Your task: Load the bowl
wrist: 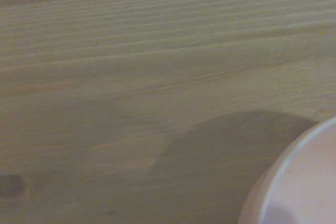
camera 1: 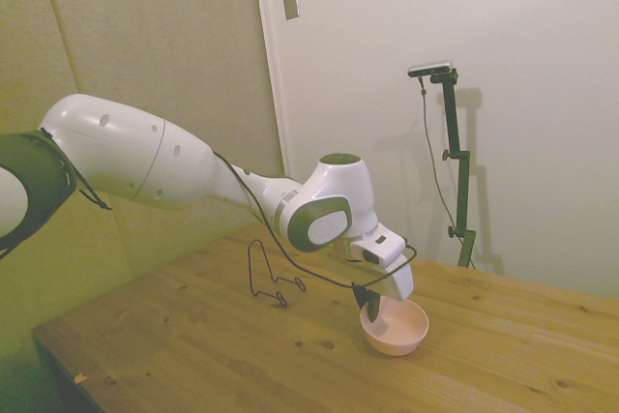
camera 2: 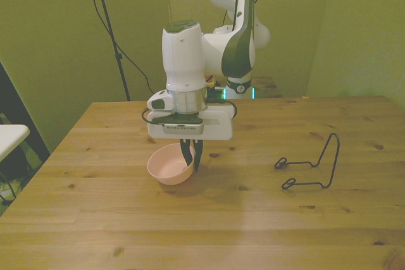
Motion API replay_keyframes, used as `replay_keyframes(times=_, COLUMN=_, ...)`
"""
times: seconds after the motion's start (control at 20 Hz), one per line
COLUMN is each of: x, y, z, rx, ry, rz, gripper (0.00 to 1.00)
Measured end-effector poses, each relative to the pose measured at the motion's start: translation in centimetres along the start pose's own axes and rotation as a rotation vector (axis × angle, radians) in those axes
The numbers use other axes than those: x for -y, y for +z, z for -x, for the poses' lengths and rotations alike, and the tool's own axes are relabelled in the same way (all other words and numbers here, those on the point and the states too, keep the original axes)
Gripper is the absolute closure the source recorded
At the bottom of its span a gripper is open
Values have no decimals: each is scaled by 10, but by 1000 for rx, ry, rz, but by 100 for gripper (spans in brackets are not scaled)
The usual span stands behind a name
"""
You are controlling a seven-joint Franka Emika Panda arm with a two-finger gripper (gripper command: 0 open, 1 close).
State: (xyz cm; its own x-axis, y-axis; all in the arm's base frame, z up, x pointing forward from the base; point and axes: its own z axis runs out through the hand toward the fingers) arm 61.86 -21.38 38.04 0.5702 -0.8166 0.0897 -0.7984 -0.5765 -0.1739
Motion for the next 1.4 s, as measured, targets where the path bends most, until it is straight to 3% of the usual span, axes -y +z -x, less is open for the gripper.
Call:
replay_keyframes(times=0.25, x=20, y=-28, z=21, rx=94, ry=-26, rz=-124, gripper=100)
replay_keyframes(times=0.5, x=72, y=-88, z=81, rx=207, ry=-94, rz=-265, gripper=100)
replay_keyframes(times=0.9, x=88, y=-79, z=91, rx=344, ry=-116, rz=-413, gripper=100)
replay_keyframes(times=1.05, x=117, y=-69, z=98, rx=448, ry=-123, rz=-501, gripper=100)
replay_keyframes(times=1.4, x=121, y=-47, z=105, rx=494, ry=-154, rz=-499, gripper=100)
